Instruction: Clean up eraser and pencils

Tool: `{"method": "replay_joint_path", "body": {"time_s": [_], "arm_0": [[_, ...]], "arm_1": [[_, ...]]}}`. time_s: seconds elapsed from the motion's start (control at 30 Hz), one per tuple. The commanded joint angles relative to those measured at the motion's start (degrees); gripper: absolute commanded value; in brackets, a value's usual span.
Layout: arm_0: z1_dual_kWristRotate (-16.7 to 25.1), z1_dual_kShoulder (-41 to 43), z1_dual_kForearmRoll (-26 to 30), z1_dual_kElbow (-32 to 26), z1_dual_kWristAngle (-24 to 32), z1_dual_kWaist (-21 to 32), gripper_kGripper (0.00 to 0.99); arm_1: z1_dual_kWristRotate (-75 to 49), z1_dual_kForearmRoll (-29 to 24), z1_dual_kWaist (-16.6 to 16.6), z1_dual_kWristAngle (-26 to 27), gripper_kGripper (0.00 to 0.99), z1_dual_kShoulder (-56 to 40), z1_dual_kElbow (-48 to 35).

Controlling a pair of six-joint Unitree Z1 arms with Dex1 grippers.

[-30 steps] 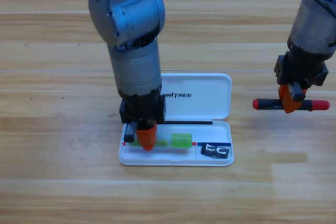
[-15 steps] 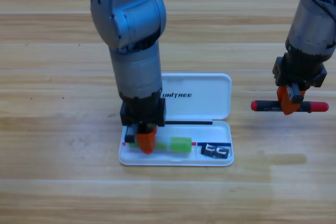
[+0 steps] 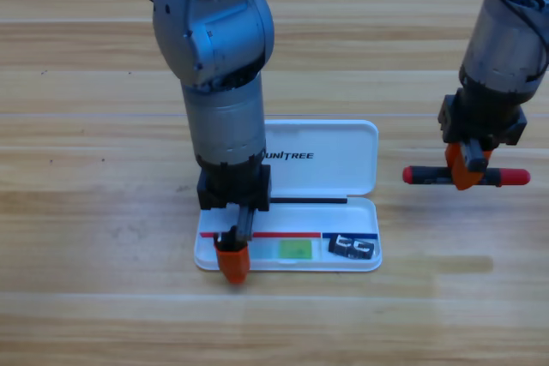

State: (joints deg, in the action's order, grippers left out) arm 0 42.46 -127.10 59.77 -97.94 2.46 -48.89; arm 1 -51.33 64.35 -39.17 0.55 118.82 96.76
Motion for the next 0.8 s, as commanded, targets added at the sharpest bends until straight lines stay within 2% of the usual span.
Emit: {"method": "replay_joint_path", "body": {"time_s": [0.03, 0.17, 0.27, 0.4, 0.53, 0.63, 0.8], "arm_0": [[0.1, 1.5, 2.5, -0.6, 0.8, 1.3, 0.990], [0.7, 9.5, 7.8, -4.3, 2.3, 3.4, 0.990], [2.3, 17.4, 10.3, -3.6, 6.2, 8.2, 0.990], [5.6, 27.4, 10.2, 3.8, 13.2, 18.7, 0.990], [12.2, 32.1, 9.1, 12.2, 17.6, 28.5, 0.990], [15.5, 33.3, 7.0, 17.8, 19.1, 32.5, 0.990], [16.5, 33.5, 5.4, 22.2, 19.2, 33.9, 0.990]], "arm_1": [[2.4, 3.1, -6.3, 0.5, 0.000, 0.4, 3.7], [4.3, 5.4, -9.3, 0.5, 0.000, 5.4, 9.9], [5.5, 7.4, -11.5, 0.1, 0.000, 9.7, 16.2], [6.7, 9.9, -13.7, -0.8, 0.000, 15.6, 24.6], [7.4, 11.6, -15.3, -1.3, 0.000, 20.2, 30.8], [7.7, 12.6, -16.3, -1.7, 0.000, 22.8, 34.1], [8.3, 13.0, -17.5, -2.5, 0.000, 25.2, 37.1]]}}
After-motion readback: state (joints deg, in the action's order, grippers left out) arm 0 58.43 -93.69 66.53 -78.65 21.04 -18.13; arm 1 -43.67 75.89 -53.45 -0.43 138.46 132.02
